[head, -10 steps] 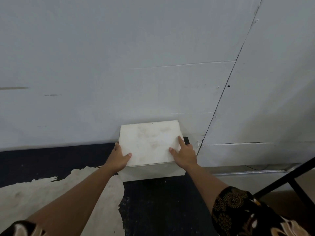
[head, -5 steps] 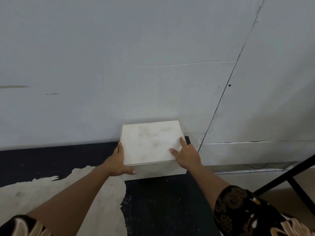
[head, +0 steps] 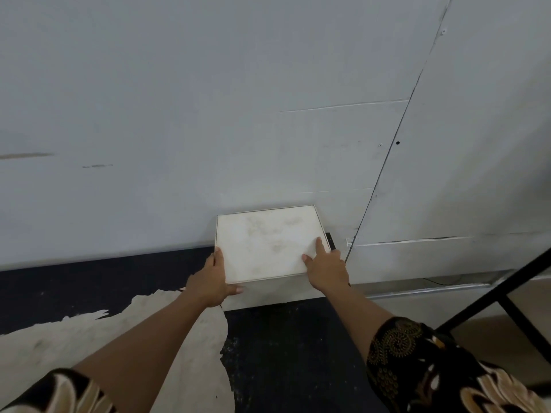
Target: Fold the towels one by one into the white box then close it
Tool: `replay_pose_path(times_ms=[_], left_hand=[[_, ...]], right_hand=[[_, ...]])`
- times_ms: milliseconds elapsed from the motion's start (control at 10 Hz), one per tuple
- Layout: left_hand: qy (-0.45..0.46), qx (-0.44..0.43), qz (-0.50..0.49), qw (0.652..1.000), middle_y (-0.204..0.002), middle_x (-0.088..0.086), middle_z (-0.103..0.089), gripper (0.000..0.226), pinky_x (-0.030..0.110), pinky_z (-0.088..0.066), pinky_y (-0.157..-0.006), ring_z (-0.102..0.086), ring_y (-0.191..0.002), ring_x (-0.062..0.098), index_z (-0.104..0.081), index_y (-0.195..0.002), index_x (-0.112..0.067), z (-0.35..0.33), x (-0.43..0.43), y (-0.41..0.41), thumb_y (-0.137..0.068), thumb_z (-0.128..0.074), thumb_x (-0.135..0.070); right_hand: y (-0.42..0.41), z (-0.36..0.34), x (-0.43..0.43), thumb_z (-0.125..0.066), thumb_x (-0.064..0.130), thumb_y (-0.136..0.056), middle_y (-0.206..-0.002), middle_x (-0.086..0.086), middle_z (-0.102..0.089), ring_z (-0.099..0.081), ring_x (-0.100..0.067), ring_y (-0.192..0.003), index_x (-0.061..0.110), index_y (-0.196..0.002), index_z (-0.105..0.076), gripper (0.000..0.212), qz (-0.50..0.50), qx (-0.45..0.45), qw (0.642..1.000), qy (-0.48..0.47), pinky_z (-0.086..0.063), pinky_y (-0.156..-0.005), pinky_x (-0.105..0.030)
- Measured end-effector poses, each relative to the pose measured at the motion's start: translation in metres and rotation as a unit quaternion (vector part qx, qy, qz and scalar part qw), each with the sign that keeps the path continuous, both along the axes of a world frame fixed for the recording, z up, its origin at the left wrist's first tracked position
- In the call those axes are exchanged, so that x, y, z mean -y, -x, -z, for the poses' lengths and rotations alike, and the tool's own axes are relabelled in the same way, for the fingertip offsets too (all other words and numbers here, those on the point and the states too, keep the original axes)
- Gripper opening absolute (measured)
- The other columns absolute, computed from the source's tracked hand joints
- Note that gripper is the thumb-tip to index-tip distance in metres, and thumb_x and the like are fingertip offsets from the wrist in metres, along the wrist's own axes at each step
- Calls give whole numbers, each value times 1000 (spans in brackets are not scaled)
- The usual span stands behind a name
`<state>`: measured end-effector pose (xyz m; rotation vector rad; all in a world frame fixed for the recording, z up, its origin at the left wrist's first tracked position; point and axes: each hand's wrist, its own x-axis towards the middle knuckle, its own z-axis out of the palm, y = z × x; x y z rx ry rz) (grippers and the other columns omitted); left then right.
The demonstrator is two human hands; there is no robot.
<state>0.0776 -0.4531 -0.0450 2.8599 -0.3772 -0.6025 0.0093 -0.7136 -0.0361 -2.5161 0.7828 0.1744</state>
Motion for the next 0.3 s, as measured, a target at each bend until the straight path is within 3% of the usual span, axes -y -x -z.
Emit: replay_pose_path(times_ms=[100, 200, 300], left_hand=[[-17, 32, 20, 999, -148, 9, -33, 96, 44, -47, -97, -48, -122, 25, 5, -154, -17, -7, -9, 11, -90, -54, -58], [-14, 32, 43, 998, -144, 10, -42, 78, 46, -46, -100, -49, -123, 25, -12, -154, -19, -21, -32, 18, -94, -45, -56], [-26, 67, 39, 997, -159, 10, -22, 80, 49, -33, -113, -31, -142, 29, -8, -155, -17, -58, -61, 16, -95, -41, -59]], right_hand=[[19, -7, -19, -32, 49, -102, -144, -20, -28, -36, -35, -127, 31, -155, -10, 61, 8, -16, 999, 35, -42, -97, -43], [39, -18, -45, -36, 50, -99, -157, -23, -9, -14, -40, -143, 30, -152, -20, 59, 1, -43, 997, 56, -23, -115, -54], [60, -41, -95, -39, 52, -97, -161, -15, -8, -9, -36, -146, 27, -147, -34, 56, -36, -10, 999, 34, -13, -116, -56]])
